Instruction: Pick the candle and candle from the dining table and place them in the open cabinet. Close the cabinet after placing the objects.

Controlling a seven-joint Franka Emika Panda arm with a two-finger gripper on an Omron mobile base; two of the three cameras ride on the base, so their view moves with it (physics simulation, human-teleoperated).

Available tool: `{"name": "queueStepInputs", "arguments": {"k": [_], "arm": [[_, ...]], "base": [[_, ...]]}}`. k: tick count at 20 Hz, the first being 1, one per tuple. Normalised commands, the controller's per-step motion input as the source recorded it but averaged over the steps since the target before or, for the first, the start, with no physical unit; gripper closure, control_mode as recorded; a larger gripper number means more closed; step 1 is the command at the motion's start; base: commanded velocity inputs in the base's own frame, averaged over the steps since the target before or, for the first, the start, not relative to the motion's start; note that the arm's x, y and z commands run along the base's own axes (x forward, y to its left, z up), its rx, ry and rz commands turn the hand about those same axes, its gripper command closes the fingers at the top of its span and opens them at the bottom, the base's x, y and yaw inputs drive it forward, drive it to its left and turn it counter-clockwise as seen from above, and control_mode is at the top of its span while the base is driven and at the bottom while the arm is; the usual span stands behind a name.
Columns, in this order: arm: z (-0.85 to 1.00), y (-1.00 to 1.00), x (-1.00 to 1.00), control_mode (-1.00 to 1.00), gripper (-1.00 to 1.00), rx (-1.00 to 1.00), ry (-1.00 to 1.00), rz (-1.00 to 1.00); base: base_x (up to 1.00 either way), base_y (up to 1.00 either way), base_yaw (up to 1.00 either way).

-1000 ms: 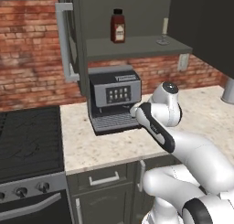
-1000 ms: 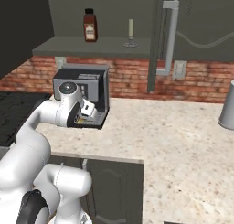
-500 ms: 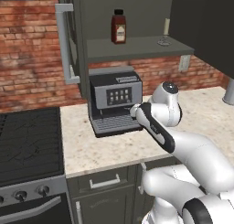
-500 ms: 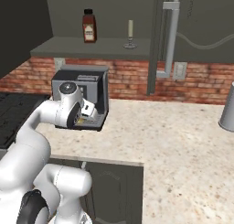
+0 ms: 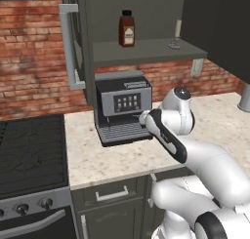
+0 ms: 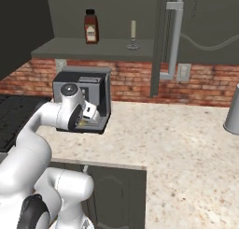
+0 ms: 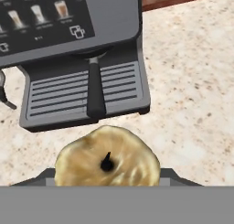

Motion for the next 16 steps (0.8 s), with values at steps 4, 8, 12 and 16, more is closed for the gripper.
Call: {"name": "queueStepInputs", "arguments": {"k": [4, 8, 12, 16], "arm": [[0.5, 0.0, 0.0, -1.0, 1.0, 0.0, -0.02, 0.0], [0.9, 0.0, 0.0, -1.0, 1.0, -0.02, -0.04, 0.0], [1.0, 0.0, 0.0, -1.0, 1.0, -0.03, -0.04, 0.0], [1.0, 0.0, 0.0, -1.0, 1.0, -0.04, -0.04, 0.0]], "base": [[0.0, 0.0, 0.0], [0.0, 0.0, 0.0], [0.0, 0.0, 0.0], [0.0, 0.0, 0.0]]}}
